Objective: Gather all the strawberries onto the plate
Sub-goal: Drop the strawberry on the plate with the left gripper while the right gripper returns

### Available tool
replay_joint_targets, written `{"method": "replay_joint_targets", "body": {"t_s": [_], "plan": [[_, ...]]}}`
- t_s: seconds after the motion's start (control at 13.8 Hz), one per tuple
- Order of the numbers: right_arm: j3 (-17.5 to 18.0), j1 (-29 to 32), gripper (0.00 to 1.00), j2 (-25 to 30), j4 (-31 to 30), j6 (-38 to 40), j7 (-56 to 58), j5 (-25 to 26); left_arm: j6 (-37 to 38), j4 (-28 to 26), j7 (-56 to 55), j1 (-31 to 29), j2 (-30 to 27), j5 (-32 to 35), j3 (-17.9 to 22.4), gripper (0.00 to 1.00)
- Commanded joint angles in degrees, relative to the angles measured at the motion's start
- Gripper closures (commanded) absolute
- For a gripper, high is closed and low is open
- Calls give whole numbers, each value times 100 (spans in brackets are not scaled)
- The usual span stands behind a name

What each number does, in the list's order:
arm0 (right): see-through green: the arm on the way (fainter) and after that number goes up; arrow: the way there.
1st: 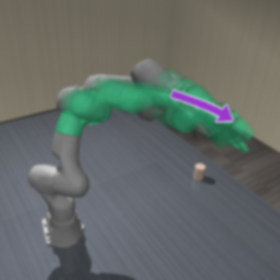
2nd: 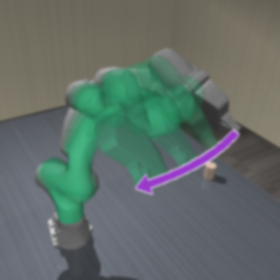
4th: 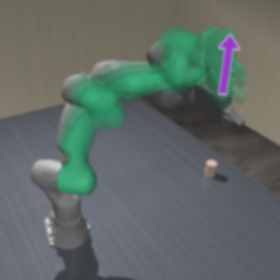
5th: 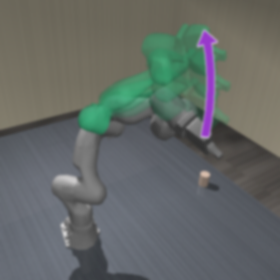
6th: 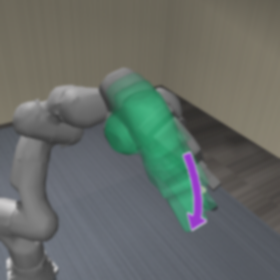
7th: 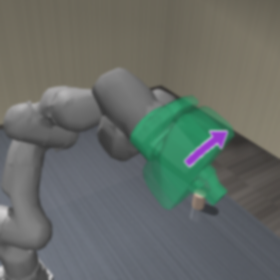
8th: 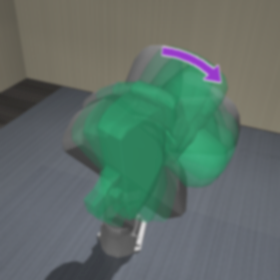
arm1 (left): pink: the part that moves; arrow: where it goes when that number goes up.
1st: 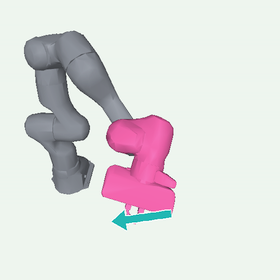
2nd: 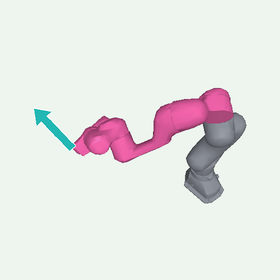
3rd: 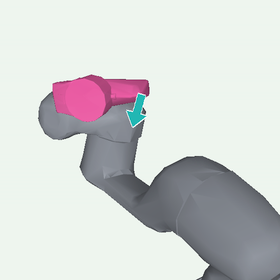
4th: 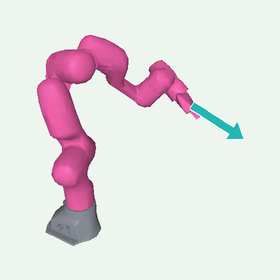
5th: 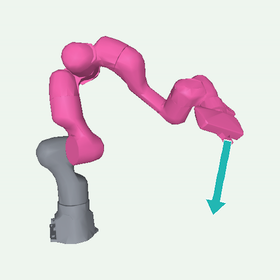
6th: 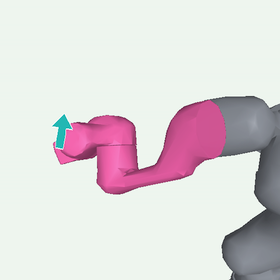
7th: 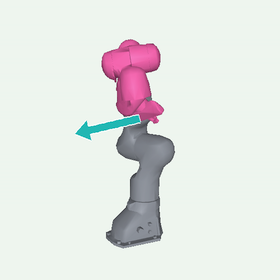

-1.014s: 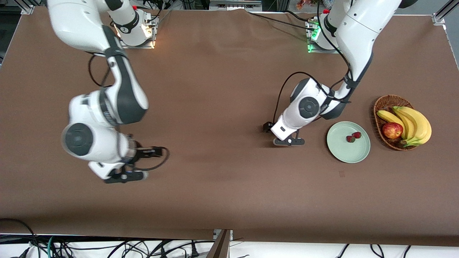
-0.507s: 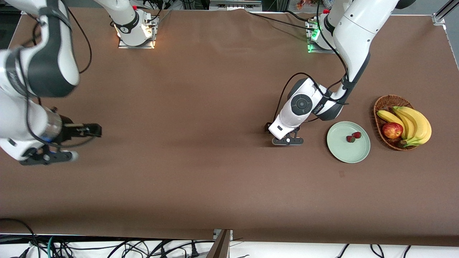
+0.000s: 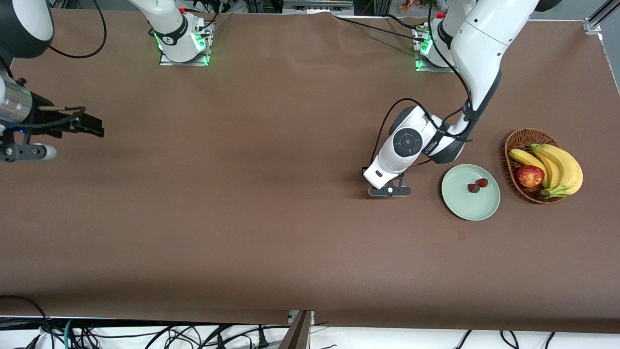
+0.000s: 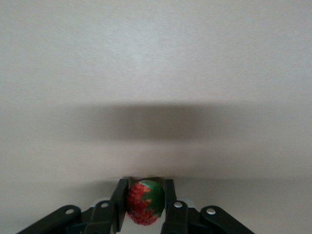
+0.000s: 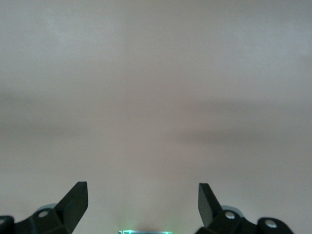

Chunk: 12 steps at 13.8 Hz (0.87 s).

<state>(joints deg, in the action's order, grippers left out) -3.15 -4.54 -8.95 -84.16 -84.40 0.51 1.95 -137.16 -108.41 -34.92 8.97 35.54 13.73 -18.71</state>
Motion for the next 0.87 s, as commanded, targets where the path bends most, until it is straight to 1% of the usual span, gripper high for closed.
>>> {"method": "replay_joint_targets", "body": {"t_s": [0.0, 0.14, 0.22, 0.29, 0.51, 0.58, 0.65, 0.8], "plan": [[218, 146, 0, 499, -364, -33, 46, 183, 960, 433, 352, -80, -232, 384, 25, 100], [280, 190, 0, 596, -443, -68, 54, 200, 1575, 811, 1123, -298, -250, 393, 60, 100], [280, 190, 0, 553, -409, -33, 63, 200, 1778, 944, 1684, -439, -328, 394, 112, 100], [254, 190, 0, 535, -365, -33, 72, 200, 1815, 980, 2212, -623, -372, 394, 156, 100], [253, 155, 0, 465, -276, -15, 63, 200, 1772, 980, 3908, -1396, -408, 411, 165, 100], [245, 155, 0, 456, -276, -24, 63, 192, 1667, 937, 4558, -1616, -338, 481, 157, 100], [245, 155, 0, 456, -268, -24, 63, 192, 1405, 893, 5077, -1870, -251, 481, 157, 100], [245, 155, 0, 465, -268, -6, 63, 174, 1105, 779, 5704, -2232, -118, 473, 131, 100]]}}
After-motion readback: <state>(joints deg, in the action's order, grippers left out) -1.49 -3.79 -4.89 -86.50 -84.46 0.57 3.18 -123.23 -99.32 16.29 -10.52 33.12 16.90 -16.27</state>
